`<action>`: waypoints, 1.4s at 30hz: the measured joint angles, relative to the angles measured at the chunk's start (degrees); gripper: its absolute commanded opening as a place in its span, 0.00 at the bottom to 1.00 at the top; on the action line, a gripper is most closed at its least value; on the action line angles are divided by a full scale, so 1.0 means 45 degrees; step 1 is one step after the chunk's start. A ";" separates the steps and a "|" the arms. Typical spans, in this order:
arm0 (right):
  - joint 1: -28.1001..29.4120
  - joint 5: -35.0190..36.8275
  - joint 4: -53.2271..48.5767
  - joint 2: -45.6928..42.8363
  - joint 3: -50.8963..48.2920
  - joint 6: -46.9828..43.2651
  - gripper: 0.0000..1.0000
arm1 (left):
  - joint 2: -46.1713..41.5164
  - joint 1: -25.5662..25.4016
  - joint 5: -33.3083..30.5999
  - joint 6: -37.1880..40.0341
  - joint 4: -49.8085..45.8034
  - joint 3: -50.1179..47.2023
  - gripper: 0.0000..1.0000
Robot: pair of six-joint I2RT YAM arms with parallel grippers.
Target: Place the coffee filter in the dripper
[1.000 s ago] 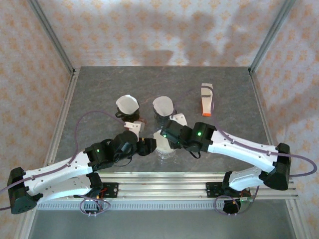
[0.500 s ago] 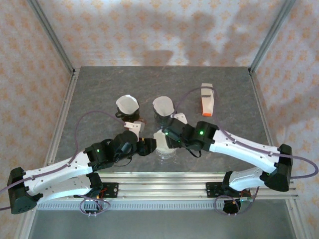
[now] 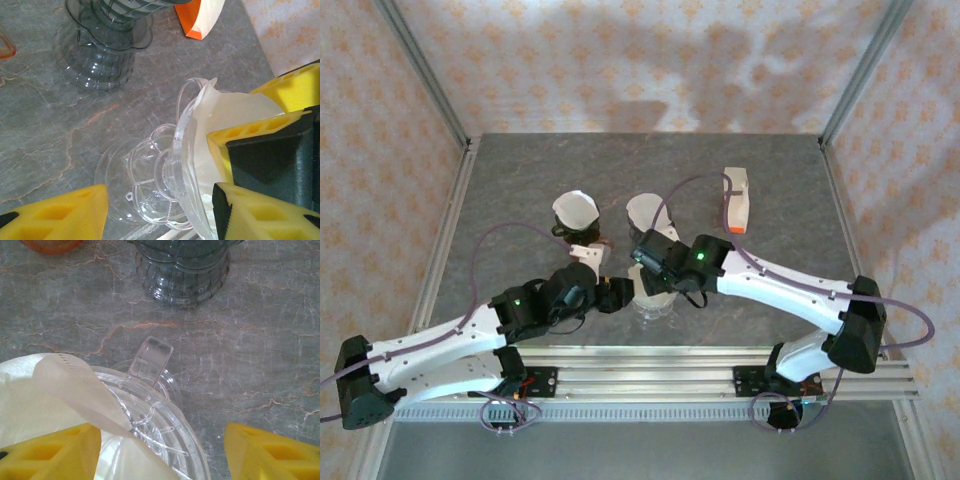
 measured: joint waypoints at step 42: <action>-0.0194 -0.0330 -0.0112 0.1127 -0.0607 -0.0622 0.66 | 0.0024 0.0000 0.0233 -0.0413 0.0296 -0.0160 0.87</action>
